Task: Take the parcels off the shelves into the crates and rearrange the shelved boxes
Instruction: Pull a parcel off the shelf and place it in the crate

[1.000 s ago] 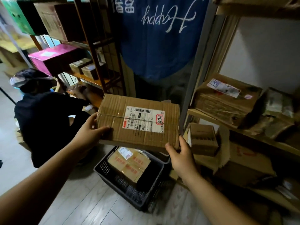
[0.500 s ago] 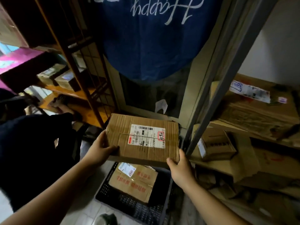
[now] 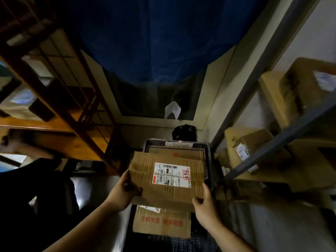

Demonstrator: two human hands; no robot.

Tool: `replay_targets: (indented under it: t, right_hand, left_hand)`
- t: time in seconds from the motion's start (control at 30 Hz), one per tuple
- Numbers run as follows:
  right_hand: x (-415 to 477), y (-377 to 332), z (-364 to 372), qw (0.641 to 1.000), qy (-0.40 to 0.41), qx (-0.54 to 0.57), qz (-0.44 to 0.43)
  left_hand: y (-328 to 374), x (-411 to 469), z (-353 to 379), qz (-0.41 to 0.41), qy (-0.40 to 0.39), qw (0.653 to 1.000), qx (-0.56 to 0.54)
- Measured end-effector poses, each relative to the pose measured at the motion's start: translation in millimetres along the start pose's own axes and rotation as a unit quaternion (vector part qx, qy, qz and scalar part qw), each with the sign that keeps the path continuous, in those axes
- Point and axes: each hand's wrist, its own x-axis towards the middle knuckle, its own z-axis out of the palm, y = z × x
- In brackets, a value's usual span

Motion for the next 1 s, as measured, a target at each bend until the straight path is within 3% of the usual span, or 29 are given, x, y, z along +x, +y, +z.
replay_targets:
  t: [0.27, 0.47, 0.7, 1.0]
  right_hand:
    - [144.9, 1.9, 26.2, 0.996, 0.031, -0.061, -0.052]
    - [289.5, 52.1, 67.4, 0.986, 0.051, -0.134, -0.084]
    - [362.0, 91.8, 102.8, 0.977, 0.028, -0.183, -0.109]
    - [407.0, 94.5, 126.2, 0.965, 0.05, -0.218, -0.14]
  left_hand:
    - [-54.7, 157.1, 42.8, 0.021, 0.033, 0.998, 0.047]
    - [-101.8, 278.0, 100.1, 0.062, 0.05, 0.993, 0.089]
    - [-166.3, 343.2, 127.9, 0.006, -0.005, 0.982, 0.19]
    - [-182.1, 394.7, 139.6, 0.025, 0.032, 0.962, 0.268]
